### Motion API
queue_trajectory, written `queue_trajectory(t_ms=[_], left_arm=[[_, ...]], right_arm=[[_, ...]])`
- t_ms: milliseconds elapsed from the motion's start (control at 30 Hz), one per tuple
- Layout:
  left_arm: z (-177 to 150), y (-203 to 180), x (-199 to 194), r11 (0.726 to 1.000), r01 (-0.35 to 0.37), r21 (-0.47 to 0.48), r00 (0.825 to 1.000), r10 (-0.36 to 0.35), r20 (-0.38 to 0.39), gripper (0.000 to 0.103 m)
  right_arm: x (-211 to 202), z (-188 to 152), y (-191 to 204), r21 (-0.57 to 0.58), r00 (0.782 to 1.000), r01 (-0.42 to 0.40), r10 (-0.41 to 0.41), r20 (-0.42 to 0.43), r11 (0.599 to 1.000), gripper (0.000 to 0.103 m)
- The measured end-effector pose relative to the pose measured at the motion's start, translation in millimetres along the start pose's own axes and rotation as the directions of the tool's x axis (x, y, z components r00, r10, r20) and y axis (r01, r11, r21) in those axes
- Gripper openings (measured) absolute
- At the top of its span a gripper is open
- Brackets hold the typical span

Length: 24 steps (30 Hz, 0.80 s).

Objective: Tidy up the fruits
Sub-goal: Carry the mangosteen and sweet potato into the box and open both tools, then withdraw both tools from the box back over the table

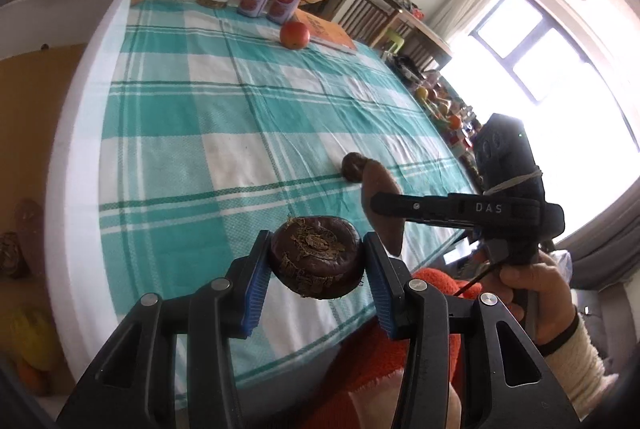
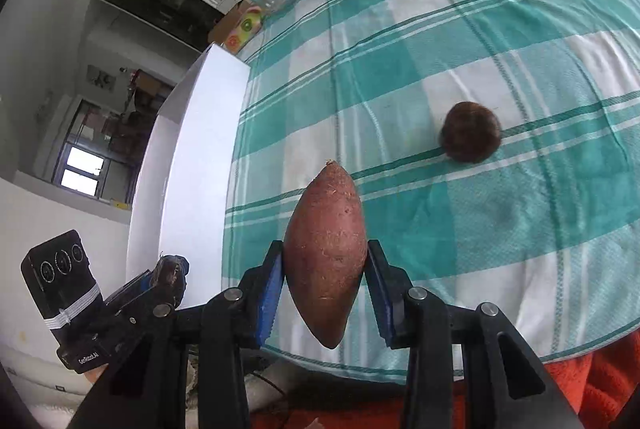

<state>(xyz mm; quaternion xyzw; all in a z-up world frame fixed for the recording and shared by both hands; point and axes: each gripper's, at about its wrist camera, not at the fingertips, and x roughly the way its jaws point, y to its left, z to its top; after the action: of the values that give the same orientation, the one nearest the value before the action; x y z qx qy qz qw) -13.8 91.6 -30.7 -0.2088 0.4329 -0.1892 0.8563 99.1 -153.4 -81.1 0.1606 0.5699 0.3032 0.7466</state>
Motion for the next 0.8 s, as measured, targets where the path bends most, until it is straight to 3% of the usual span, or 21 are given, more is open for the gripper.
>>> queue_trajectory(t_ms=[67,133,233,367,467,633,800], left_arm=[[4,20,-38,0.998,-0.055,-0.027,0.996,0.056,0.07,0.047],[7,46,-73,0.985,-0.157,-0.064,0.977,0.165,0.137,0.047],[5,98,-111,0.932,-0.328,-0.156,0.917,0.353,0.183,0.047],[-14,163,-133,0.821,-0.491,-0.29,0.83,0.542,0.13,0.047],[-29,190,-136,0.768,-0.549,-0.33,0.793,0.603,0.083,0.047],[-41,203,-126,0.729,-0.596,-0.337,0.766,0.642,0.036,0.048],[-34,190,-126,0.717,-0.615,-0.328,0.739,0.669,0.077,0.069]], right_arm=[[22,-4,51,-0.087,0.997,-0.063,0.059,-0.047,0.994,0.04],[40,-9,99,-0.166,0.991,-0.121,0.108,-0.083,0.979,0.04],[68,-17,170,-0.282,0.977,-0.195,0.163,-0.134,0.939,0.04],[118,-30,242,-0.407,0.964,-0.229,0.15,-0.218,0.884,0.04],[162,-41,272,-0.462,0.958,-0.218,0.097,-0.271,0.859,0.04],[210,-62,294,-0.526,0.952,-0.183,0.017,-0.306,0.831,0.041],[191,-55,282,-0.498,0.964,-0.207,0.089,-0.251,0.842,0.054]])
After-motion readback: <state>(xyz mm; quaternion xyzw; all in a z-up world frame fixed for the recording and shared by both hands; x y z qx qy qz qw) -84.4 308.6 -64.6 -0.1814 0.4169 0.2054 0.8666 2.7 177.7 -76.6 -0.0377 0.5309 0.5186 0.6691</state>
